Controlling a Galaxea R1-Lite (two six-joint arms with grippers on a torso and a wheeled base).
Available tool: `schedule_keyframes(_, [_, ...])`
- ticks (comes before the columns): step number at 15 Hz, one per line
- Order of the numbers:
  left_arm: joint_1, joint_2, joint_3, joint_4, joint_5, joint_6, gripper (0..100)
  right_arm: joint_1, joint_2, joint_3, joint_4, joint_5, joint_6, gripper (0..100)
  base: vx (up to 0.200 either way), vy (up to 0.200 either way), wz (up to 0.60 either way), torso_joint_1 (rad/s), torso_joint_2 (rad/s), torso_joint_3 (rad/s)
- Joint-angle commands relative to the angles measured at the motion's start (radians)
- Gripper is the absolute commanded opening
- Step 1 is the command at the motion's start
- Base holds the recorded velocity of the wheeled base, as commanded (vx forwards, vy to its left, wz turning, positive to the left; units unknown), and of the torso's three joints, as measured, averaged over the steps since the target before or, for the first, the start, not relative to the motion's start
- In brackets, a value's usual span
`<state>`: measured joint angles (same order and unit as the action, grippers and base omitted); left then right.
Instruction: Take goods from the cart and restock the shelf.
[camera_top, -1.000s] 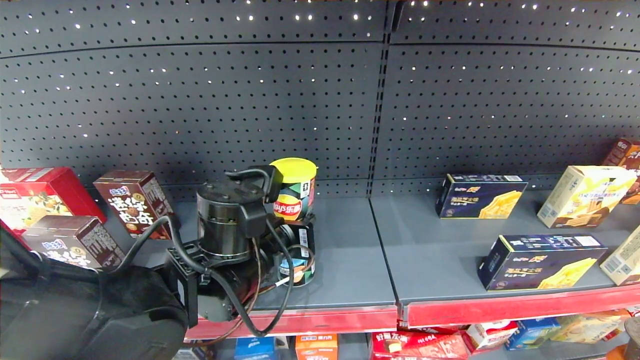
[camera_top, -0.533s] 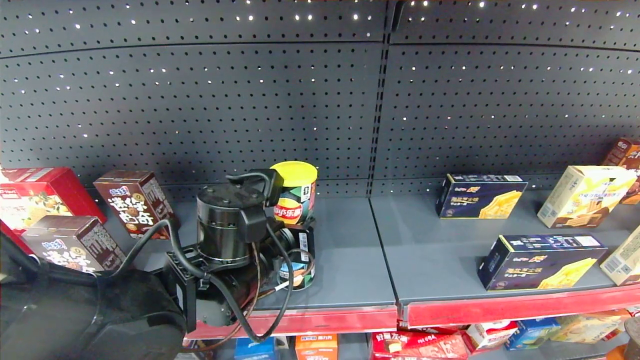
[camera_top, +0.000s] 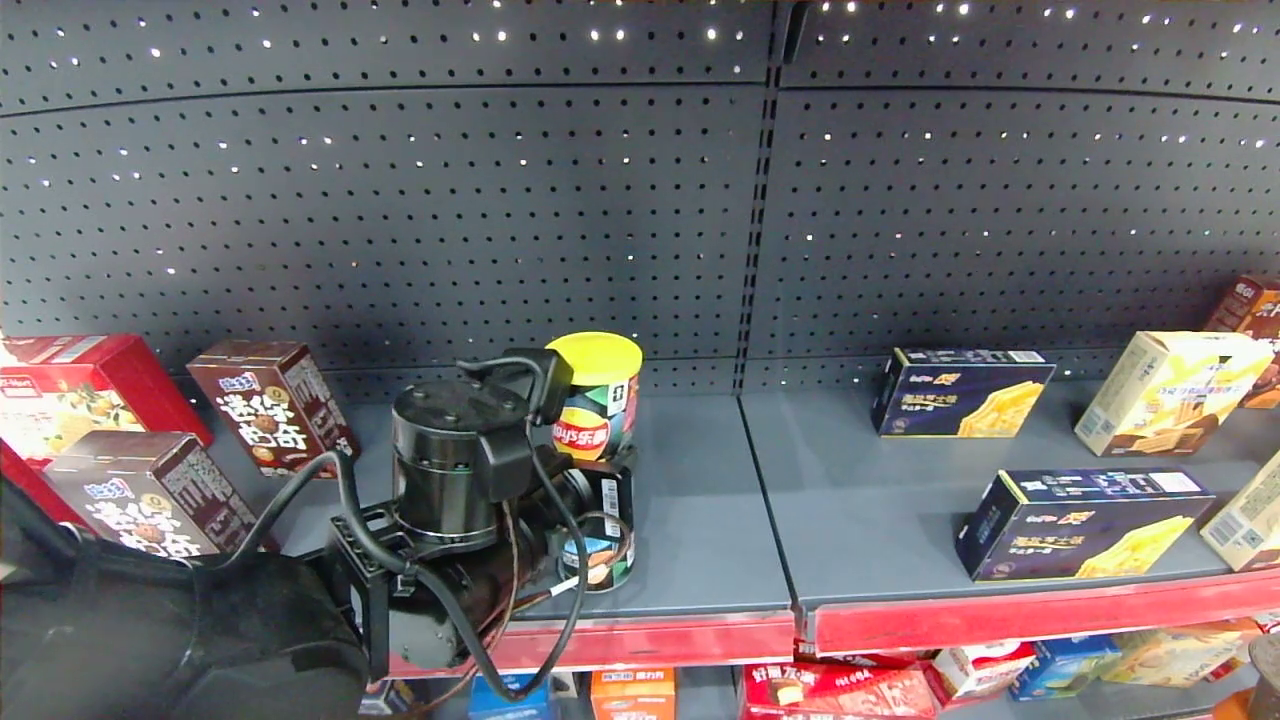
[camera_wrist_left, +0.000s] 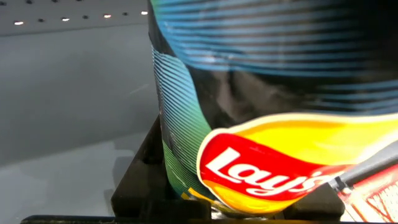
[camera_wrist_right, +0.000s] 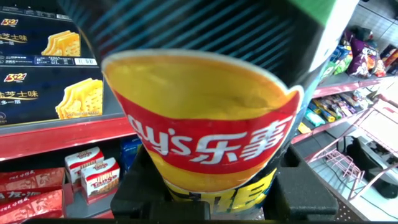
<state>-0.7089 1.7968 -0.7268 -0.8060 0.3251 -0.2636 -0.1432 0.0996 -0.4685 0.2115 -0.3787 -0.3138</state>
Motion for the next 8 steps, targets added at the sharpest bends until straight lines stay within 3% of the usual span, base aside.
schedule_keyframes(1, [0.000, -0.001, 0.004, -0.002, -0.009, 0.029, 0, 0.001, 0.002, -0.001, 0.000, 0.000, 0.001, 0, 0.000, 0.000, 0.00, 0.000, 0.00, 0.000])
schedule_keyframes(8, [0.000, -0.001, 0.007, -0.002, -0.015, 0.041, 0, 0.001, 0.002, 0.001, -0.001, 0.000, 0.001, 0, 0.000, 0.000, 0.00, 0.000, 0.00, 0.000])
